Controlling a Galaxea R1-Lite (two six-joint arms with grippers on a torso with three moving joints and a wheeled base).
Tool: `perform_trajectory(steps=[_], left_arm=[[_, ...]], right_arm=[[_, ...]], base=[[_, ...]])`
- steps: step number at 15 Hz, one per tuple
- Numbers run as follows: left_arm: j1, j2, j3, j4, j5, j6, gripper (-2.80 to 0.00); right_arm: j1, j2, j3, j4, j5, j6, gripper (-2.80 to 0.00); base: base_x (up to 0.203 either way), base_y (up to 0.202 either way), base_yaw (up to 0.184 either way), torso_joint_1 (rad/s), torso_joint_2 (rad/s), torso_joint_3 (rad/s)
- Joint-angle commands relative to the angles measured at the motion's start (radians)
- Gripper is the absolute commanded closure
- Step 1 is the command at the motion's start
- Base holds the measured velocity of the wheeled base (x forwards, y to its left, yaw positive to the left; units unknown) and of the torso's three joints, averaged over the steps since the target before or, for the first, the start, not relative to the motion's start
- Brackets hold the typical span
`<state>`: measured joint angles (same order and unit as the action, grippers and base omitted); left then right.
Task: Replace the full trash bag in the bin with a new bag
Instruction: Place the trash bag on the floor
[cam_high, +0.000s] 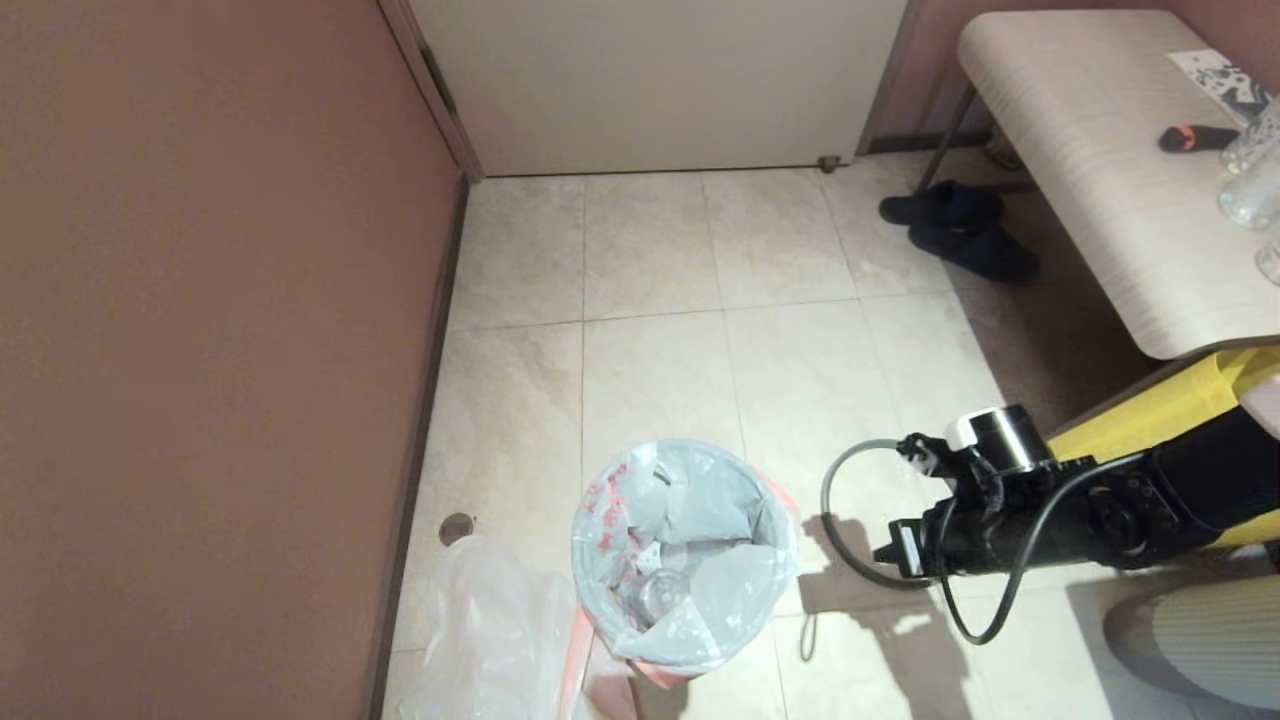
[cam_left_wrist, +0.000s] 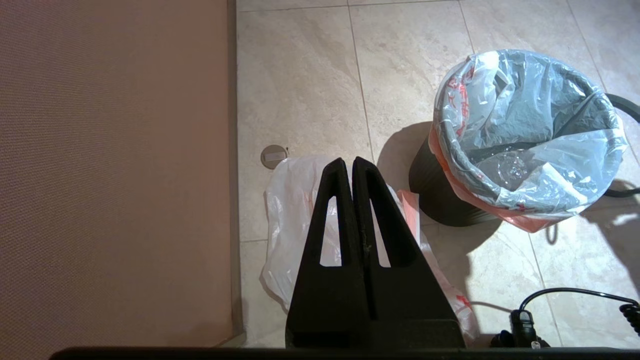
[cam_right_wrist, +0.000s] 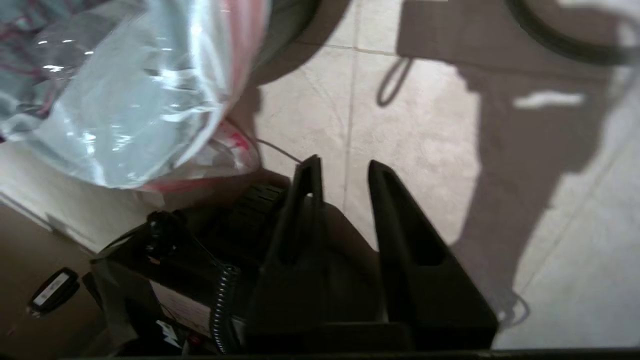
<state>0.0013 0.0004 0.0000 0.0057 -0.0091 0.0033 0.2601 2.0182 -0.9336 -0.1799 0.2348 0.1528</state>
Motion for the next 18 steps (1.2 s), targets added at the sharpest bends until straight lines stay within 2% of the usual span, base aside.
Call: perform_trajectory(steps=[1,4,8,13,16,18], left_arm=[[0.0,0.0,0.0,0.0,0.0,0.0,0.0],[0.0,0.001,0.0,0.0,0.0,0.0,0.0],[0.0,0.0,0.0,0.0,0.0,0.0,0.0],[0.0,0.0,0.0,0.0,0.0,0.0,0.0],[0.0,0.0,0.0,0.0,0.0,0.0,0.0],[0.0,0.0,0.0,0.0,0.0,0.0,0.0]], right_arm=[[0.044,0.052,-0.032,-0.015,0.076,-0.006,-2.8],[0.064,0.129,-0.114,-0.016,0.127,-0.003,-2.8],[0.067,0.154,-0.158,-0.012,0.394,0.001,-2.8],[0.06,0.276,-0.257,-0.017,0.459,-0.005,-2.8],[0.034,0.293,-0.299,-0.017,0.452,-0.021,-2.8],[-0.002,0.292,-0.305,-0.016,0.452,-0.06,-2.8]], base=[[0.0,0.0,0.0,0.0,0.0,0.0],[0.0,0.0,0.0,0.0,0.0,0.0],[0.0,0.0,0.0,0.0,0.0,0.0],[0.0,0.0,0.0,0.0,0.0,0.0],[0.0,0.0,0.0,0.0,0.0,0.0],[0.0,0.0,0.0,0.0,0.0,0.0]])
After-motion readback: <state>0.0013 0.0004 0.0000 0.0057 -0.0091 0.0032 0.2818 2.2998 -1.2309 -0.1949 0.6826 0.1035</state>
